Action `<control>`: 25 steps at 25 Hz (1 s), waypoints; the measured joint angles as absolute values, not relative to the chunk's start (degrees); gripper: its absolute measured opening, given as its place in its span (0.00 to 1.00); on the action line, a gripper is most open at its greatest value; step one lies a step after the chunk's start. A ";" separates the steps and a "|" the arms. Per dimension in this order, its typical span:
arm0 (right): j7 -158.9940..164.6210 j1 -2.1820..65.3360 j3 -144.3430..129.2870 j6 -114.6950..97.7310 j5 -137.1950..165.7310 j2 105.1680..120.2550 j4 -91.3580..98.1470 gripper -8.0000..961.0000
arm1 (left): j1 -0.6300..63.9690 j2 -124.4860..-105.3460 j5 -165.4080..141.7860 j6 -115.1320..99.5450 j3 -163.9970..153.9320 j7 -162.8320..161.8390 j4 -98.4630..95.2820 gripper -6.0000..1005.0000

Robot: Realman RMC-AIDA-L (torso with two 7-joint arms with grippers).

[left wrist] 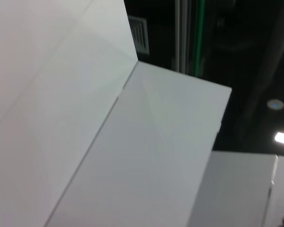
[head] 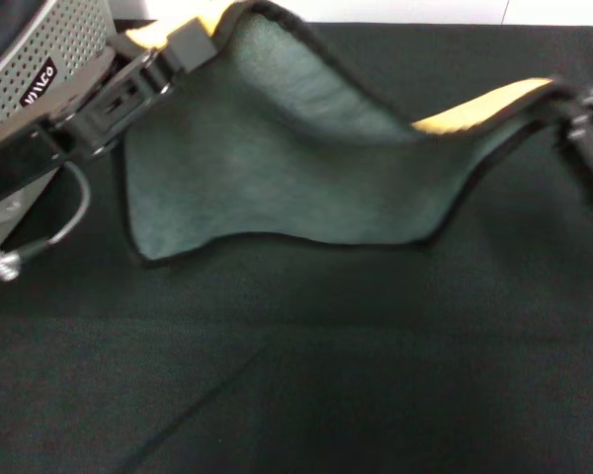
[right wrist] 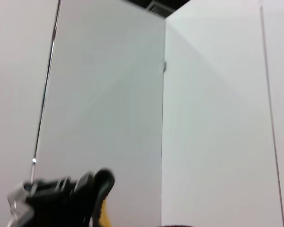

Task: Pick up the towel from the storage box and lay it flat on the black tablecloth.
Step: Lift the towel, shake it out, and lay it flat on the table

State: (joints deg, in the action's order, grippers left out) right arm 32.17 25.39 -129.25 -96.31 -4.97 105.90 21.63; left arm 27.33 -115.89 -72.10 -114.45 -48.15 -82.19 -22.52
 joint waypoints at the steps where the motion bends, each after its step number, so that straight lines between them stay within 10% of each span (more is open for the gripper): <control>1: 33.53 25.48 -128.95 -97.93 -4.85 105.45 20.82 0.01 | 27.09 -115.24 -72.29 -114.84 -48.62 -82.65 -23.01 0.04; 25: 43.26 28.56 -128.69 -119.13 8.22 102.17 9.89 0.01 | 17.97 -104.23 -63.13 -116.99 -78.53 -88.20 -41.92 0.04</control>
State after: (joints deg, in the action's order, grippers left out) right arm 43.26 28.56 -128.69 -119.13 8.22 102.17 9.89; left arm 17.97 -104.23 -63.13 -116.99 -78.53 -88.20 -41.92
